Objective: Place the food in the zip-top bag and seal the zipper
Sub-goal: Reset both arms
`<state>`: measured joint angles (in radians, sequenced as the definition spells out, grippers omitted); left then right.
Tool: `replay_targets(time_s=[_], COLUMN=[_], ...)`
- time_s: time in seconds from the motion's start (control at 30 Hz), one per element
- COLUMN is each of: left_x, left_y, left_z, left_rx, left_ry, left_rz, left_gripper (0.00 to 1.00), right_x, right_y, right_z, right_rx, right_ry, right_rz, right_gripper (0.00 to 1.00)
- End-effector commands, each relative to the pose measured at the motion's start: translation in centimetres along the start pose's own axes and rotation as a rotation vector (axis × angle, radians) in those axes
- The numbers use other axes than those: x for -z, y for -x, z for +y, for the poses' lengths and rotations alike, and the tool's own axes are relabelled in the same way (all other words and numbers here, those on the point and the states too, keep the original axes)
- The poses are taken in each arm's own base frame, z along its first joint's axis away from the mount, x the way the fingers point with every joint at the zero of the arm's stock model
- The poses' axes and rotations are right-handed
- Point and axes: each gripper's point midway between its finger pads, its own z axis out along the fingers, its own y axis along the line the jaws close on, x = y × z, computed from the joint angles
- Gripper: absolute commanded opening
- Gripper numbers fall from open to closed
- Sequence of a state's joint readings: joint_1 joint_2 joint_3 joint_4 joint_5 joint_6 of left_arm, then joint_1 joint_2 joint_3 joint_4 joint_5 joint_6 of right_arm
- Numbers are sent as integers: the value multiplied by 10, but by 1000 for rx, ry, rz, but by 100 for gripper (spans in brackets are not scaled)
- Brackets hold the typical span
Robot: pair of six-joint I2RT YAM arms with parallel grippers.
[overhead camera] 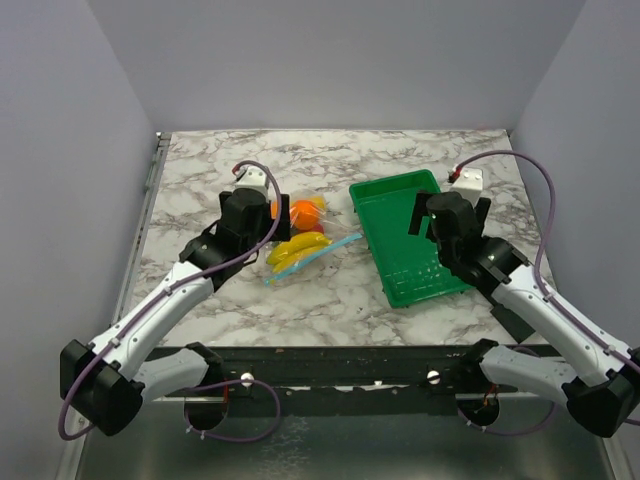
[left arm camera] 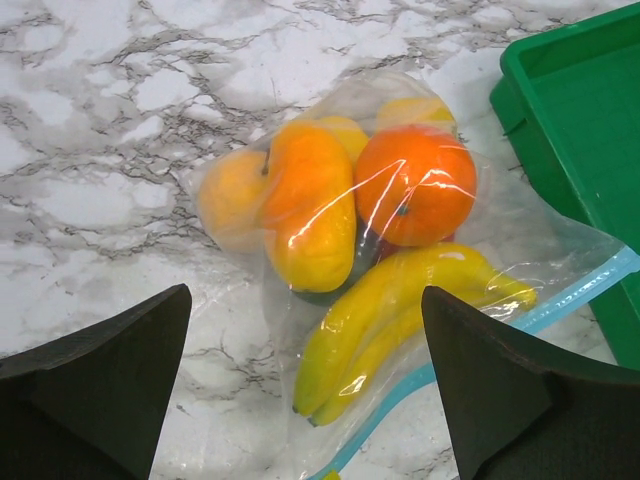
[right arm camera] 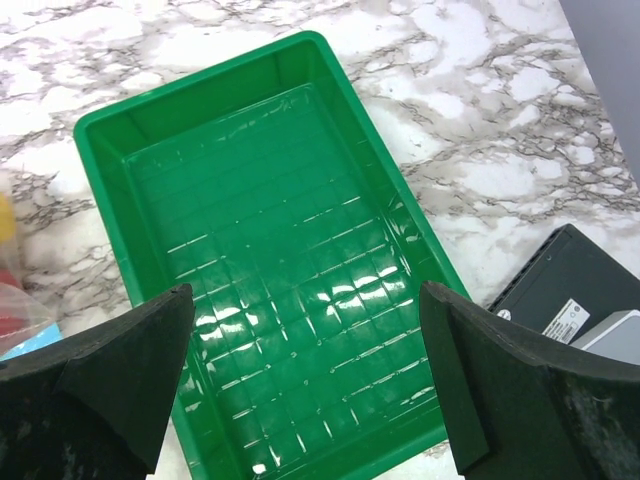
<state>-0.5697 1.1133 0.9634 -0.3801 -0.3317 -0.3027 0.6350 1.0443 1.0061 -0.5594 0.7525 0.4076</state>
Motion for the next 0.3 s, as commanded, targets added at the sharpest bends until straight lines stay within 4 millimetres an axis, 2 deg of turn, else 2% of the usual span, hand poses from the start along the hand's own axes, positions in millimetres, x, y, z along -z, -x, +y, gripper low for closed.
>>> replay_targets(time_s=[0.0,0.27], left_x=[11,22], left_y=[6,11], left_z=[15,23], left_rx=[-3,-9], left_ry=[39,53], left_rz=[-71,-117], left_gripper=[99,99], right_x=[4,4], right_y=[5,-1], right_z=[4,17], right_rx=[-13,-23], right_ry=[52,125], right_rz=[-32,-14], right_gripper=[100,100])
